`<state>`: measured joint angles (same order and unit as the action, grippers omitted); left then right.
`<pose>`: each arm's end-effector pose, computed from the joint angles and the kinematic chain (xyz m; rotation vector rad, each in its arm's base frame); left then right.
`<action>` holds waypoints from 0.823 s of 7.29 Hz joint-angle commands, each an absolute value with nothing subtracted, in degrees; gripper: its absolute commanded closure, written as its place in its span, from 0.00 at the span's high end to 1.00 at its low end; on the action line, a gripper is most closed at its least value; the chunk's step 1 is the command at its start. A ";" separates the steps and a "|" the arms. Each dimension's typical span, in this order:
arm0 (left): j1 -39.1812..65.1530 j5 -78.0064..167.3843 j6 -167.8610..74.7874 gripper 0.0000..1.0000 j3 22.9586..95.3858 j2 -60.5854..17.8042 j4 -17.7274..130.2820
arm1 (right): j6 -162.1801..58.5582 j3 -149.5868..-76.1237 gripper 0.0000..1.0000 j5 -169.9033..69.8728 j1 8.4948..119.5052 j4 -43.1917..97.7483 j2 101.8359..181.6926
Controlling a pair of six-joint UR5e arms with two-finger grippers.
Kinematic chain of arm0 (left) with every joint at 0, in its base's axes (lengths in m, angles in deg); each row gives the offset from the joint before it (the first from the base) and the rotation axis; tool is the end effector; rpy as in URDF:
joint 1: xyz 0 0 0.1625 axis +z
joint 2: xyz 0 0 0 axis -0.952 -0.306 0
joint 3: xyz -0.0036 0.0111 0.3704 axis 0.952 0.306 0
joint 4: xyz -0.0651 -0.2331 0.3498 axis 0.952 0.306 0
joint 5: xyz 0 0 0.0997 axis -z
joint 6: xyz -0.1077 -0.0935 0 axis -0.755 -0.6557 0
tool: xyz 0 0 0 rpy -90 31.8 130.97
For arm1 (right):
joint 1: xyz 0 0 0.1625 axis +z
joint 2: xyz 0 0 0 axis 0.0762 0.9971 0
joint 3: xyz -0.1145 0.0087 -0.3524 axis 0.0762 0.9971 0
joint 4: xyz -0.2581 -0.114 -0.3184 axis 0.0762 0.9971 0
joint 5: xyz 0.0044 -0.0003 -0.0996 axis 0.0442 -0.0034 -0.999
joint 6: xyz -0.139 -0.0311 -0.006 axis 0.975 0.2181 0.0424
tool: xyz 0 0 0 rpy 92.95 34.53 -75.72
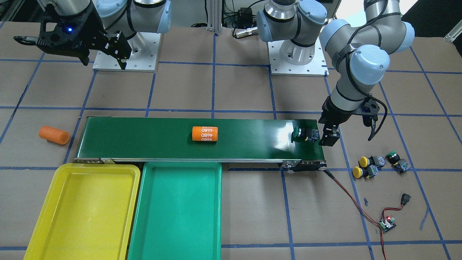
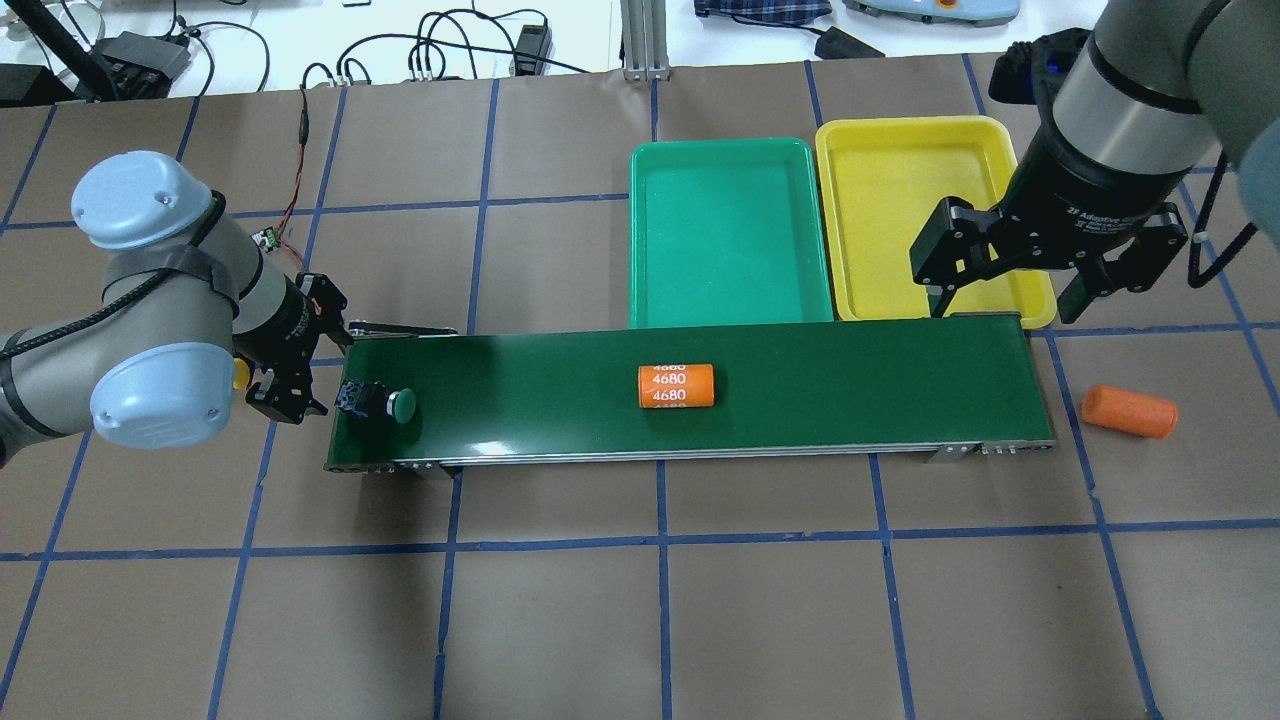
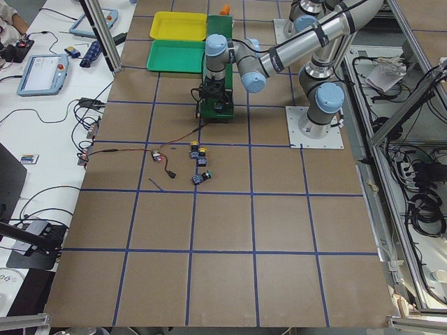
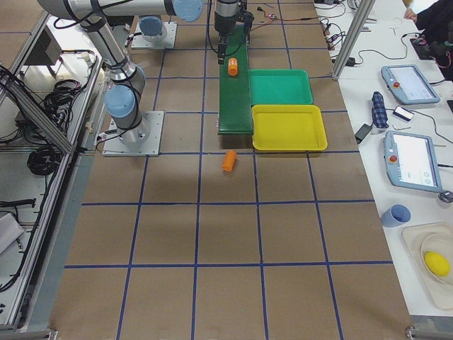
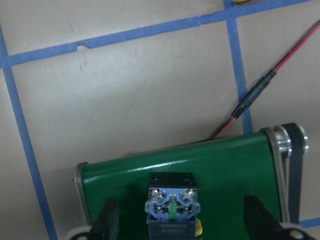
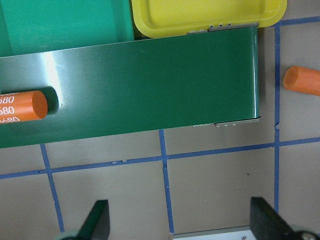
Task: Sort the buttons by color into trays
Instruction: 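Carry the green switch onto the near end of the belt and release, then return the left gripper to the switches while the right gripper lowers toward the belt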
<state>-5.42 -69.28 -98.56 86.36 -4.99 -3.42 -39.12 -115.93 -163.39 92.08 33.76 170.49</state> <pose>-0.0234 -0.4867 0.1835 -1.9884 2.4034 -0.0805 0.1149 -0.4424 0.3975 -0.1663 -3.1279 -0.1152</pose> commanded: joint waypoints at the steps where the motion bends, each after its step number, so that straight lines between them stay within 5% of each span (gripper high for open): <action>1: -4.12 -71.93 -95.72 0.75 84.14 -4.78 -2.88 | -39.09 -115.92 1.00 -163.39 92.08 33.76 170.48; 6: 6.07 -71.68 -81.48 0.64 84.04 -7.06 -3.75 | -42.22 -116.01 1.00 -163.65 91.82 34.81 170.04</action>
